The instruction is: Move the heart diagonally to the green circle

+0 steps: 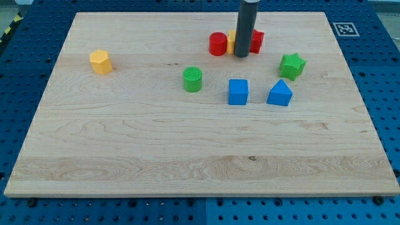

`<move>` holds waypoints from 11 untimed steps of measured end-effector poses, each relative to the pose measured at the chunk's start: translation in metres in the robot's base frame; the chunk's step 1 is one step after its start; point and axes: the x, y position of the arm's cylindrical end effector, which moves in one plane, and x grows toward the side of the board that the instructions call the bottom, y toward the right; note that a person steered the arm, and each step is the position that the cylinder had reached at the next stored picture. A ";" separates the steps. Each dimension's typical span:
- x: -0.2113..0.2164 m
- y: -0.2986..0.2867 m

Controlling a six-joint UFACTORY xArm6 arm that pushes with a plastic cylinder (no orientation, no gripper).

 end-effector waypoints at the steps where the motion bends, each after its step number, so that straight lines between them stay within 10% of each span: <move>1: -0.021 -0.012; 6: -0.068 -0.002; 11: -0.058 -0.140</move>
